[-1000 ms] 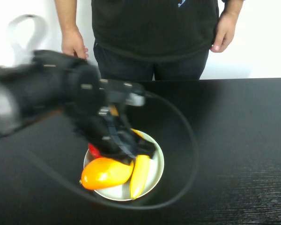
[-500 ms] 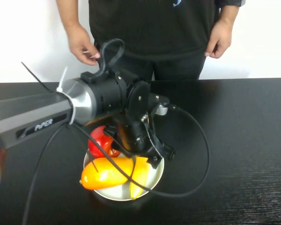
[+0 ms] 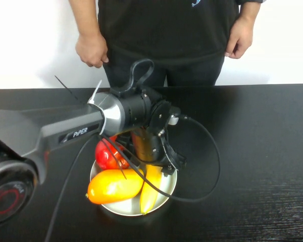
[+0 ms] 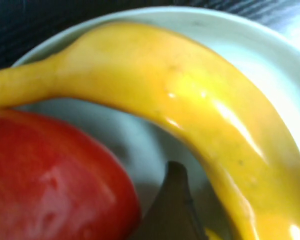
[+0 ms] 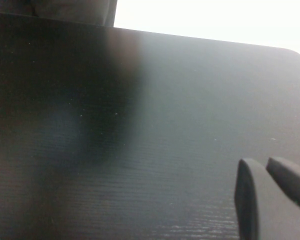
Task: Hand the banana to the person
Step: Pick up the banana, then hand the grabbed banana to the person
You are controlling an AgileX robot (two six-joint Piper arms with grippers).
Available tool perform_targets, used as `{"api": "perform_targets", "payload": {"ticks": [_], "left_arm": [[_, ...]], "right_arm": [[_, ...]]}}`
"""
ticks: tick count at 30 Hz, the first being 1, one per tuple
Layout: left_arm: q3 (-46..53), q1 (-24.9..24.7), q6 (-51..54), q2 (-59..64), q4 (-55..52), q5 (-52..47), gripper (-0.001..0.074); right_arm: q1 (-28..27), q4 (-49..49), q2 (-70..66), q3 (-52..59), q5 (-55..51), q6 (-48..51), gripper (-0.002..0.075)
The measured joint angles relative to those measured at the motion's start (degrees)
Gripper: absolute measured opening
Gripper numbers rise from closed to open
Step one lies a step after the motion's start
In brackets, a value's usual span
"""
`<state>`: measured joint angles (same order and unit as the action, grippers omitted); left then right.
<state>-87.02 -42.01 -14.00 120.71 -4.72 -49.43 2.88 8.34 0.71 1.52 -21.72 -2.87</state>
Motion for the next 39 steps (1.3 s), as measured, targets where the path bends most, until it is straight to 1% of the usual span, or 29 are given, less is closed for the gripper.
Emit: {"api": "perform_targets", "payload": {"ticks": [8,10,12,14,18,24,31,33,35,39], "left_arm": [[-0.27,0.44,-0.03,2.75,-0.36,1.19,0.0537],[-0.53,0.44,-0.03,2.88,-0.36,1.86,0.0524],[-0.65,0.44,0.27,3.25,-0.61,2.28,0.0490],[-0.75,0.44,0.39,3.47,-0.73,2.71,0.0441],[-0.75,0.34,0.88,3.49,-0.61,2.27,0.0305],[-0.62,-0.56,4.08,2.11,0.54,2.50,0.0293],[-0.53,-3.96,8.08,-6.89,0.48,-1.14,0.0293],[-1.31,-5.07,10.14,-9.66,0.09,-3.84,0.0293],[-3.28,-6.26,12.92,-11.53,-0.15,-8.56,0.0292],[-10.84,-8.06,22.23,-13.33,-0.64,-18.64,0.0292]], "right_arm": [[0.00,0.00,0.00,0.00,0.00,0.00,-0.0011],[0.00,0.00,0.00,0.00,0.00,0.00,-0.0011],[0.00,0.00,0.00,0.00,0.00,0.00,-0.0011],[0.00,0.00,0.00,0.00,0.00,0.00,-0.0011],[0.00,0.00,0.00,0.00,0.00,0.00,-0.0011],[0.00,0.00,0.00,0.00,0.00,0.00,-0.0011],[0.00,0.00,0.00,0.00,-0.02,0.00,-0.0011],[0.00,0.00,0.00,0.00,-0.02,0.00,-0.0011],[0.00,0.00,0.00,0.00,-0.02,0.00,-0.0011],[0.00,0.00,0.00,0.00,-0.02,0.00,-0.0011]]}}
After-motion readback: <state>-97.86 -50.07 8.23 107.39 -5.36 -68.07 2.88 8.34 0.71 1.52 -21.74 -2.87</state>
